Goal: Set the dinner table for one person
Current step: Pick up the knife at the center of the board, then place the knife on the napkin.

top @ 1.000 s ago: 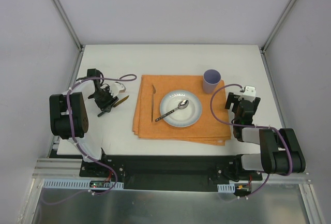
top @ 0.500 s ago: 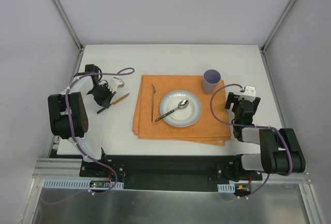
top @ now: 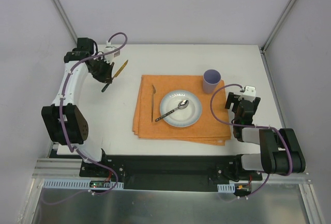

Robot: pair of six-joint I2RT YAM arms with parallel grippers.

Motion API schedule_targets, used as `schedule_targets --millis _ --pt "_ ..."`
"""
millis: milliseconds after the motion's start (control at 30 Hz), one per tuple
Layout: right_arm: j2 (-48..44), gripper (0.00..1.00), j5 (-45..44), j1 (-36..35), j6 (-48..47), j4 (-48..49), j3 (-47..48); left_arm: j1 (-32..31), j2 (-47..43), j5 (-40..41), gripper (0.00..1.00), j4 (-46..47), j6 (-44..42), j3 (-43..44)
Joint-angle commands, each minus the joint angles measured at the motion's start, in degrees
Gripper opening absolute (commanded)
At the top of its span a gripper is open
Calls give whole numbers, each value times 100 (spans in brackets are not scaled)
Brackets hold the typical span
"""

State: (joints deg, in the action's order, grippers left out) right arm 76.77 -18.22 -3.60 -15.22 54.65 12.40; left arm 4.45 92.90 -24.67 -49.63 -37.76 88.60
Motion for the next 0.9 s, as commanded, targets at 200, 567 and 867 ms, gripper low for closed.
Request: schedule_targets --millis 200,567,867 --pt "-83 96 -68 -1 11 309 16 -883 509 2298 0 418 4634 -45" --pt "-75 96 -77 -1 11 318 16 -2482 975 2861 0 506 5384 246" --pt "-75 96 -85 -1 11 318 16 -3477 949 2494 0 524 5341 97"
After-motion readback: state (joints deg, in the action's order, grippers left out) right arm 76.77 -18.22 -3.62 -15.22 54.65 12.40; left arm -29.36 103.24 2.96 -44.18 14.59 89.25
